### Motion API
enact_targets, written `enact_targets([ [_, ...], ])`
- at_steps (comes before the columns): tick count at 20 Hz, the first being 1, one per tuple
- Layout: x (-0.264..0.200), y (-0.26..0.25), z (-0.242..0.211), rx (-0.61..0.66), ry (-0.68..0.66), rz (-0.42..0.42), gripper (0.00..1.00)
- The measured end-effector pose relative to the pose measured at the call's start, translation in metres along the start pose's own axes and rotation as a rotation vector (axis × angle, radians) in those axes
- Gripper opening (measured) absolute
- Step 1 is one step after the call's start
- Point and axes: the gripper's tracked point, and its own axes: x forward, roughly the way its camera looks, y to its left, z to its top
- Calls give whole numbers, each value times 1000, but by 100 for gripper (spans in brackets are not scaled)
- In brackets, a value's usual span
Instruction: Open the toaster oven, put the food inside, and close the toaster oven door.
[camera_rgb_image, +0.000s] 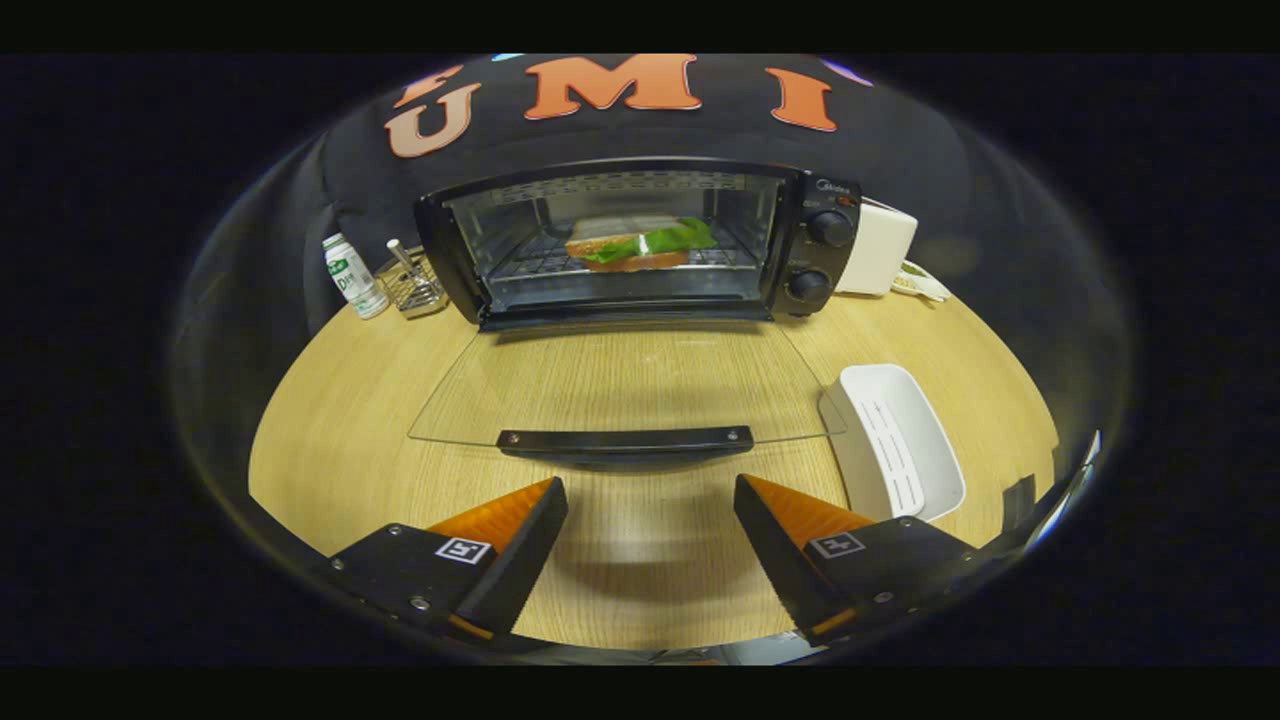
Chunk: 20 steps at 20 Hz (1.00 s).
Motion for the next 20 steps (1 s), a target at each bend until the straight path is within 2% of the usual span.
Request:
enact_targets([
  [6,24,2,-8,-25,31,-22,100],
  [12,33,5,3,-23,12,-27,100],
  [20,6,2,69,20,-117,-20,100],
])
